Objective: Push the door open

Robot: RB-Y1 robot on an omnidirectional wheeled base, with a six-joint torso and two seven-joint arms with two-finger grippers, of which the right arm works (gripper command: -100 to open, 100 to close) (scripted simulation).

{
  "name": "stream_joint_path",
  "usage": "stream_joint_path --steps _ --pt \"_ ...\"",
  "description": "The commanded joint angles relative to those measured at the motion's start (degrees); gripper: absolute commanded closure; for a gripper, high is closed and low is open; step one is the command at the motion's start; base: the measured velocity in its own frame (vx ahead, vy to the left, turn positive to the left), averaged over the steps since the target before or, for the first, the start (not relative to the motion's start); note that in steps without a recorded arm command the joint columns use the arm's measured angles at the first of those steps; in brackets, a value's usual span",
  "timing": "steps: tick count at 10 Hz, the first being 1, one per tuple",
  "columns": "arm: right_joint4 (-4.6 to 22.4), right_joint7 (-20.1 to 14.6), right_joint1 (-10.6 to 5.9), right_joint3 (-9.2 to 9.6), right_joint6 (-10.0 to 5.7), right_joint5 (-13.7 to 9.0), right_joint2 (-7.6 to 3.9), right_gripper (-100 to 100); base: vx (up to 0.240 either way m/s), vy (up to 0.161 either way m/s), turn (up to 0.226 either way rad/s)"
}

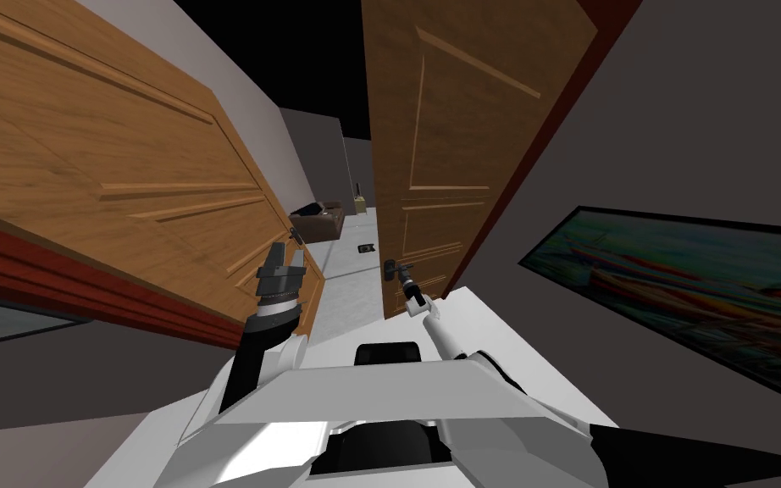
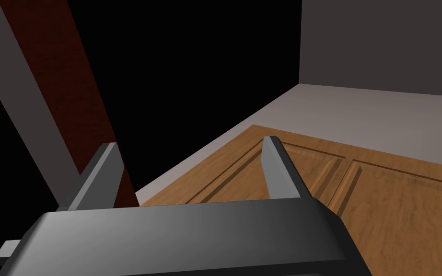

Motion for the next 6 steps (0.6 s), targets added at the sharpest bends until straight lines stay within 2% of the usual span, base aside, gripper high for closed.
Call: stream_joint_path --steps 1,3,6 --pt "0.19 0.04 0.40 0.12 0.06 0.04 -0.01 100 0.000 0.000 0.000" --pt "0.19 0.04 0.40 0.12 0.06 0.04 -0.01 100 0.000 0.000 0.000" --pt "0.34 0.40 -0.18 -1.50 0.02 -0.24 -0.74 100 0.140 0.075 -0.037"
